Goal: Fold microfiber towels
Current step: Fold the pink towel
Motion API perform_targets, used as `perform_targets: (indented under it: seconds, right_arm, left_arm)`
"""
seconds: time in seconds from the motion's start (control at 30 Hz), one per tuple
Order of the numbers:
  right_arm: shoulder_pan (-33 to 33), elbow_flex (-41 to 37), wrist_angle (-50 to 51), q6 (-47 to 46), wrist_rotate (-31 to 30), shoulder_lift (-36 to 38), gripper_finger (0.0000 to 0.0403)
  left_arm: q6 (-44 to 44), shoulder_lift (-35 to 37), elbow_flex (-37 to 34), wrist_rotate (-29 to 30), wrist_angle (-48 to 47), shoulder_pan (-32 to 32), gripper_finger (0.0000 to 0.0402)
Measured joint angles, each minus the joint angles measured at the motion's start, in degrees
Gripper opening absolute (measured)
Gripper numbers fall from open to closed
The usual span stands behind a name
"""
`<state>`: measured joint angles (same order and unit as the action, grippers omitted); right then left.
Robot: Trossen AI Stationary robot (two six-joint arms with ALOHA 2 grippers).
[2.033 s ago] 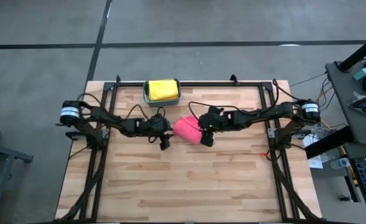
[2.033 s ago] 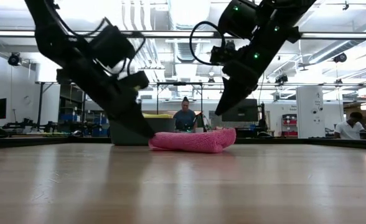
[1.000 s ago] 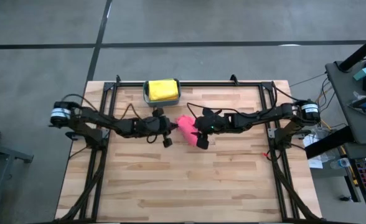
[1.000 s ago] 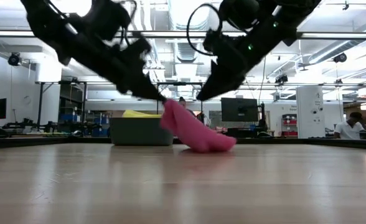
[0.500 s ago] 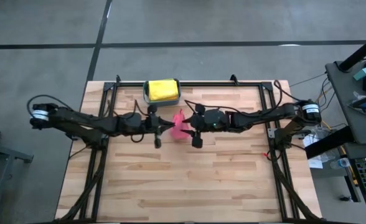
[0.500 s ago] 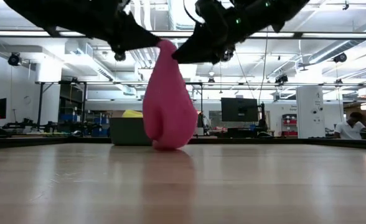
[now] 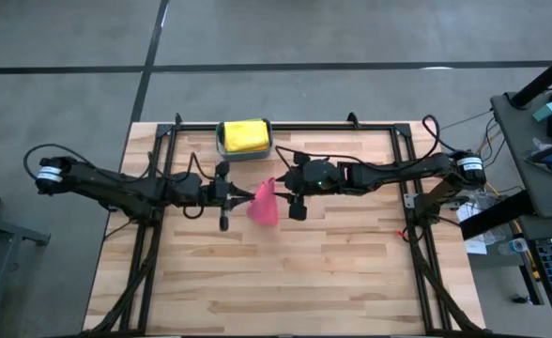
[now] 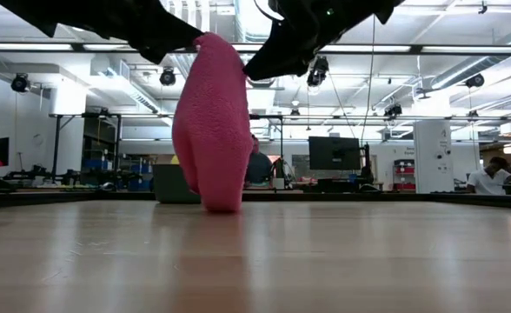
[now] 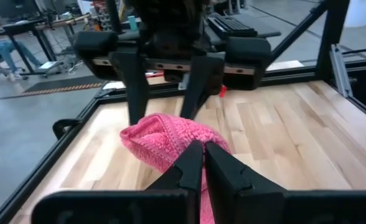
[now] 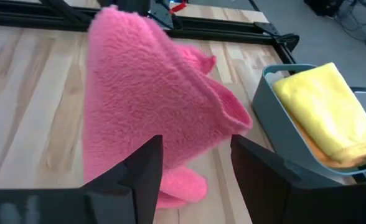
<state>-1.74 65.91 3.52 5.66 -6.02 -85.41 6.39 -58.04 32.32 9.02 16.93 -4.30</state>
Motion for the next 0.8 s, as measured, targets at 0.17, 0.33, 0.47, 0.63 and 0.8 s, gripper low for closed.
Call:
perform_targets:
  seconds: [0.17, 0.33, 0.47, 0.63, 0.8]
  right_arm:
    - [0.0, -0.7, -3.0, 0.3, 0.0, 0.0, 0.0179]
    - [0.0, -0.7, -4.9, 1.3, 0.0, 0.0, 0.0176]
    - [-0.2, -0.7, -6.5, 2.6, 0.0, 0.0, 0.0178]
    - [-0.7, -0.8, -7.7, 3.0, 0.0, 0.0, 0.0175]
    - [-0.7, -0.8, -9.3, 3.5, 1.0, -1.7, 0.0163]
  left_arm:
    - [0.0, 0.0, -0.1, -0.1, 0.0, -0.3, 0.0]
    - [0.0, -0.1, -0.1, -0.1, 0.0, -0.3, 0.0]
    - [0.0, -0.2, -0.1, -0.1, 0.0, -0.3, 0.0]
    - [0.0, -0.3, -0.1, -0.1, 0.0, -0.3, 0.0]
    - [0.1, -0.3, -0.1, -0.1, 0.2, -0.3, 0.0]
